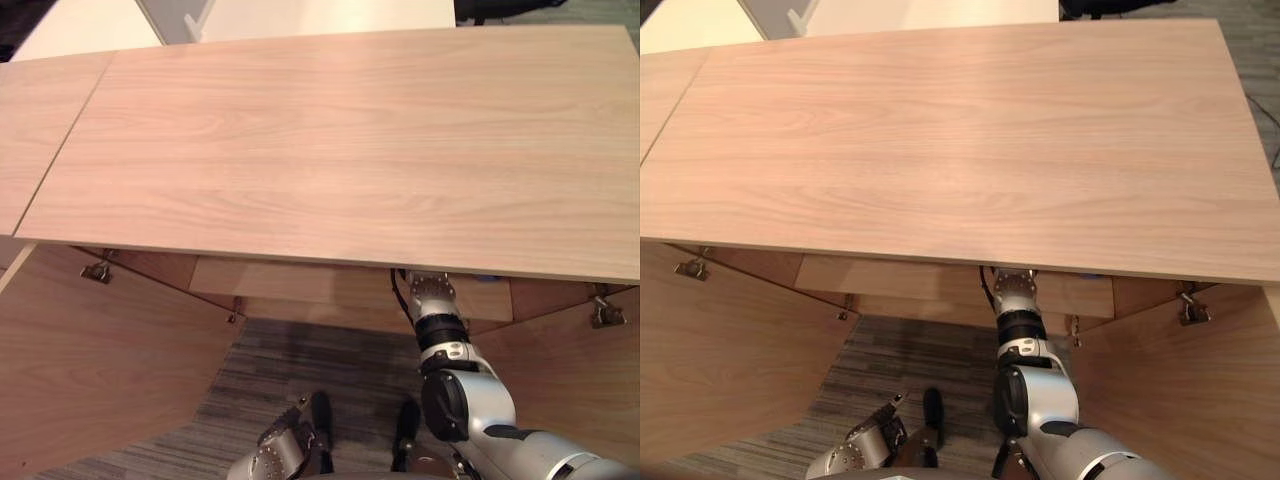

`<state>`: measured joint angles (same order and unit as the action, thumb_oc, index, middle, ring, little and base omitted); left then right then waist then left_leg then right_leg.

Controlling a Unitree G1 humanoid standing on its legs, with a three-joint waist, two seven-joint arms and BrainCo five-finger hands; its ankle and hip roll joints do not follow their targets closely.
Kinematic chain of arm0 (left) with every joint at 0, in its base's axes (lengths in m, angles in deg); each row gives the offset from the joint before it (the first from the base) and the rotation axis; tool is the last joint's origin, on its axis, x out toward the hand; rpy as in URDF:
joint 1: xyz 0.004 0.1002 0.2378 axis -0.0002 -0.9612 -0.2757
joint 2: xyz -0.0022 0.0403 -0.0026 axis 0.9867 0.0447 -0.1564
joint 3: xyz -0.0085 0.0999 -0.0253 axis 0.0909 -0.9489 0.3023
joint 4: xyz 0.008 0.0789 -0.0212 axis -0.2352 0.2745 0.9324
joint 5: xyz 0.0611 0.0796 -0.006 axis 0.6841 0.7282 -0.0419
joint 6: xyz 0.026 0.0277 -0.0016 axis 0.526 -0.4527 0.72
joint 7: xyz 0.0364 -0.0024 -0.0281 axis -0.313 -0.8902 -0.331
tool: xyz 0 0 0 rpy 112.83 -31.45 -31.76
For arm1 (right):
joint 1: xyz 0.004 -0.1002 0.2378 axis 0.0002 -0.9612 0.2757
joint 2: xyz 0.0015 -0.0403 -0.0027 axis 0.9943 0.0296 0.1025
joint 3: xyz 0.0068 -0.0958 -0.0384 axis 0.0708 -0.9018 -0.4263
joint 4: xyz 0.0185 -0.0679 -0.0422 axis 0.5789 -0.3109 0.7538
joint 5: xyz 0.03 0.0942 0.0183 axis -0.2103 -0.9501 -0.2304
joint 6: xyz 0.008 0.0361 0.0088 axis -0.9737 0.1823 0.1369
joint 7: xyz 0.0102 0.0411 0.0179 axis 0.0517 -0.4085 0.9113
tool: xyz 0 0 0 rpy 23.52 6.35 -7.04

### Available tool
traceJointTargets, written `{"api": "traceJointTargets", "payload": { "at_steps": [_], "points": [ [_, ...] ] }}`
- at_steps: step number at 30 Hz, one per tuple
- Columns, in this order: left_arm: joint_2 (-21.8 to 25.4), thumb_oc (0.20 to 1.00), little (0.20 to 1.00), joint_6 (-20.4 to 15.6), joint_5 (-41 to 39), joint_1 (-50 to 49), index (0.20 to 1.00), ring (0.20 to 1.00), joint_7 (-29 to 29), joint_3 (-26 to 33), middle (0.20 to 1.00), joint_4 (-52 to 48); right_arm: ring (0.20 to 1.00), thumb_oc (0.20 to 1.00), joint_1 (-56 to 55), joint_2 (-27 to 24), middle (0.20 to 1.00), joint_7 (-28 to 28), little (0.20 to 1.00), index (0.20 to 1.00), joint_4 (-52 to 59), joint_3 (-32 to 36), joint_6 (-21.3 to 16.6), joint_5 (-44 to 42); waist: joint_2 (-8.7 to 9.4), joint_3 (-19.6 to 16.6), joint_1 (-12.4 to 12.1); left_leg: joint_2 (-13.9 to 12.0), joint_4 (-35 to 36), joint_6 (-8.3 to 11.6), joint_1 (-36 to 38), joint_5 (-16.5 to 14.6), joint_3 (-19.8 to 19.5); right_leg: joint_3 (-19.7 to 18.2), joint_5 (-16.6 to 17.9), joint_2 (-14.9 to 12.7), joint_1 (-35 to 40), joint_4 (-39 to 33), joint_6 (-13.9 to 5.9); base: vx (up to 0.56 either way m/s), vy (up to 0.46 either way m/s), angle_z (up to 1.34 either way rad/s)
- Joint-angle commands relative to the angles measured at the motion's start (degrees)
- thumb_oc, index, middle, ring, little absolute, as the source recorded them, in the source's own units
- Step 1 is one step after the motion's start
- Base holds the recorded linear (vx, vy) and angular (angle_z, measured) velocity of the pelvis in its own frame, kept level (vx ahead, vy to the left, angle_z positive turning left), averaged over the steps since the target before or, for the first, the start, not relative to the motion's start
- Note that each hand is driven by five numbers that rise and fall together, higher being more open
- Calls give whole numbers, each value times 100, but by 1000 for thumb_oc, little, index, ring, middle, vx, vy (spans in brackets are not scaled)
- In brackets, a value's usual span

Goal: Put the empty folder in the office cabinet

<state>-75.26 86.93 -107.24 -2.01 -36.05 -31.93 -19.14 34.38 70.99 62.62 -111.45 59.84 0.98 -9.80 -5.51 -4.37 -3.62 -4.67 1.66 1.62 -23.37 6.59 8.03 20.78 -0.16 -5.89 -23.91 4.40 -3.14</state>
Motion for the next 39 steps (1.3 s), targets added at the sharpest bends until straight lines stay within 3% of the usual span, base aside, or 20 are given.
{"api": "traceJointTargets", "payload": {
  "at_steps": [1, 3, 6, 7, 11, 18, 30, 39],
  "points": [
    [18, 1000, 1000, 109, 11, -268, 1000, 1000, 17, 86, 1000, 399, 1000, 1000, -103, 2170, 1000, 156, 1000, 1000, 83, 261, -65, -118, 593, -54, -2, -119, -301, 649, 698, -724, -114, -159, 254, 176, 240, -940, 263, -4, -156, 5],
    [22, 1000, 1000, 100, 67, -341, 1000, 1000, -39, 76, 1000, 437, 1000, 1000, -138, 2130, 1000, 198, 1000, 1000, 30, 259, -77, -79, 642, -115, 19, 16, -676, 585, 850, -1135, -210, -226, 201, 187, 293, -940, 254, -2, -71, 10],
    [15, 1000, 1000, 111, 92, -400, 1000, 1000, -85, 76, 1000, 482, 1000, 1000, -249, 2120, 1000, 278, 1000, 1000, -39, 271, -38, -51, 595, -175, 75, 150, -624, 493, 996, -1262, -175, -274, 178, 233, 337, -940, 252, 47, 17, 13],
    [-12, 1000, 1000, 178, 156, -547, 1000, 1000, -135, 74, 1000, 580, 1000, 1000, -460, 2150, 1000, 320, 1000, 1000, -65, 287, 22, -84, 460, -291, 129, 146, -196, 393, 1228, -1082, -66, -298, 99, 287, 550, -940, 227, 141, 71, 5],
    [-14, 1000, 1000, 214, 221, -743, 1000, 1000, -147, 102, 1000, 596, 1000, 1000, -723, 2154, 1000, 345, 1000, 1000, -51, 231, 91, -123, 333, -339, 133, 135, 334, 357, 1591, -859, -23, -296, 0, 323, 871, -940, 168, 114, 69, 5],
    [55, 1000, 1000, 257, 319, -1077, 1000, 1000, -156, 213, 1000, 717, 1000, 1000, -1079, 2243, 1000, 328, 1000, 1000, -83, 202, 155, -211, 194, -395, 94, 177, 334, 198, 1973, -980, 18, -357, 9, 304, 1223, -940, 67, 51, 82, 2],
    [177, 1000, 1000, 392, 472, -1287, 1000, 1000, -211, 291, 1000, 684, 1000, 1000, -1275, 2216, 1000, 80, 1000, 1000, -156, 135, 168, -105, 234, -526, -40, 340, 334, -10, 2191, -1101, 73, -450, 147, 183, 1256, -940, -74, -17, 74, -6],
    [318, 1000, 1000, 509, 647, -1399, 1000, 1000, -339, 404, 1000, 651, 1000, 1000, -1470, 2151, 1000, 100, 1000, 1000, -67, -57, 171, 14, 252, -593, -133, 333, 334, -54, 2398, -1193, 141, -482, 105, 199, 1371, -940, -119, 4, 13, -8]
  ]
}}
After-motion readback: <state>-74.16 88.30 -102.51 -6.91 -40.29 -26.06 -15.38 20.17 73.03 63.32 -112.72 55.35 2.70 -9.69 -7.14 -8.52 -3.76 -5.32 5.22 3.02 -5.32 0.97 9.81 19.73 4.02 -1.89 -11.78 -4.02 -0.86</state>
